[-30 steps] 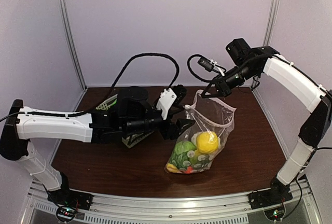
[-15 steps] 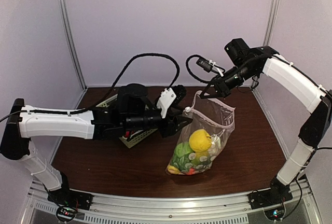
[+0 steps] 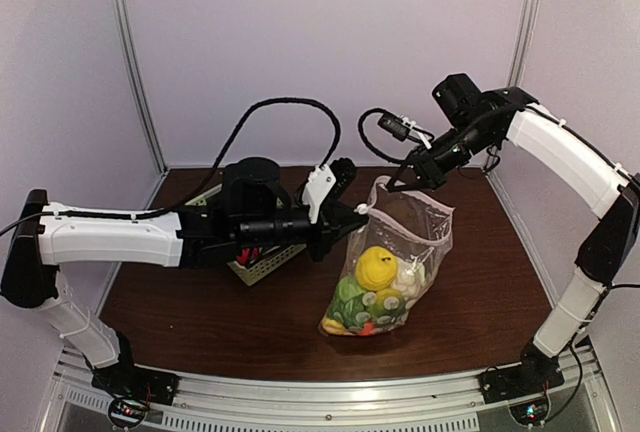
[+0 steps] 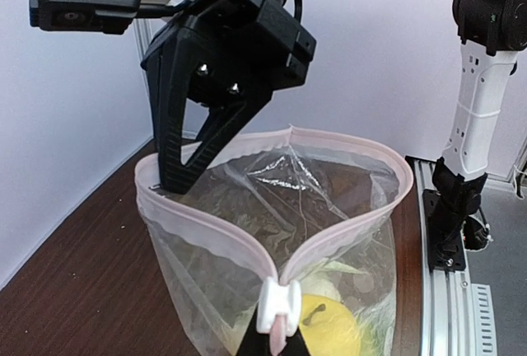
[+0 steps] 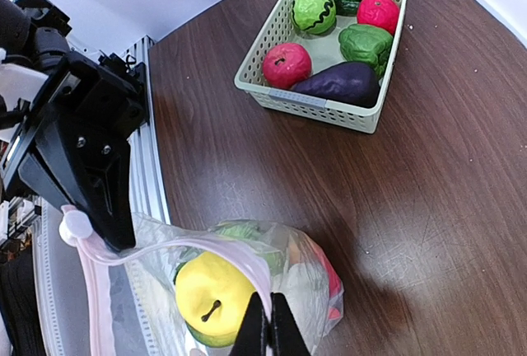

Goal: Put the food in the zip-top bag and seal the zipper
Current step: Pass from the right arm to the left, then zip the zipper on the zipper food storage bag.

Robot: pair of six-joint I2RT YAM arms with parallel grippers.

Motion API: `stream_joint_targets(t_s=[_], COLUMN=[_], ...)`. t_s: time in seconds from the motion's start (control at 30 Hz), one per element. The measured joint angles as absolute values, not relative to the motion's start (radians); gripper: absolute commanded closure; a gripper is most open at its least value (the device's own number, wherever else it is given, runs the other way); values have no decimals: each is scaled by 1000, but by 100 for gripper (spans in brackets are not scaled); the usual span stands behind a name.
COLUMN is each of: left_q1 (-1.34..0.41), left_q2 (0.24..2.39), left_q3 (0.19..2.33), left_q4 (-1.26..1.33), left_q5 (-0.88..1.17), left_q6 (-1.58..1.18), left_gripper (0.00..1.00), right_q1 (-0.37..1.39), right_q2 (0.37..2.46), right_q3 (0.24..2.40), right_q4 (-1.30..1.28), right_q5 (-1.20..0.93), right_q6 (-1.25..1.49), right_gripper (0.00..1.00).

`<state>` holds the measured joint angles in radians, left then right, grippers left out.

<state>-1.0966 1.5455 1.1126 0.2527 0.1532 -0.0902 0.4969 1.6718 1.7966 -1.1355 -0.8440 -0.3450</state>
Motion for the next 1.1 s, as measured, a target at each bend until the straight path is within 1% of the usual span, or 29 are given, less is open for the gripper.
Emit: stream_joint_targets(t_s=[0.13,0.17,0.27,0.37,0.43,0.5,0.6,0.7,0.87,0.97,1.1], left_q1=[-1096,-1096,-1093,-1087,-1087,-1087,-1087,-1087,-1087,-1087,-1086], left_q2=[1528,1518,1474,1449,1449,1452,1457,1466,1475,1478,1478], left_q3=[1113,1113,1113,1112,1112,1112,1112,1113,1113,1113,1113], left_q4=[208,199,180,153,144,130,131,134,137,142,158], left_q5=[152,152,148,152,159,163,165,165,165,165,165], left_q6=[-72,-67,-53,-44,-43,-43,-43,-43,-52,-62,-73], left_gripper=[100,100,100,100,100,100,100,100,100,100,100], right_q1=[493,489,480,466,458,455,474,513,609,651,686], right_q2=[1672,1671,1661,1660,1660,1660,1654,1625,1599,1598,1597], right_q3=[1853,1868,1898,1914,1923,1945,1993,1977,1915,1877,1825], right_q4=[-1240,-1258,-1308,-1326,-1333,-1340,-1335,-1327,-1288,-1230,-1139], right_q5=[-782,-769,-745,-732,-734,-743,-765,-789,-831,-841,-841], right_q6=[-452,-482,-589,-652,-686,-702,-733,-734,-735,-726,-692], right_gripper=[100,97,84,60,51,47,47,48,54,60,62])
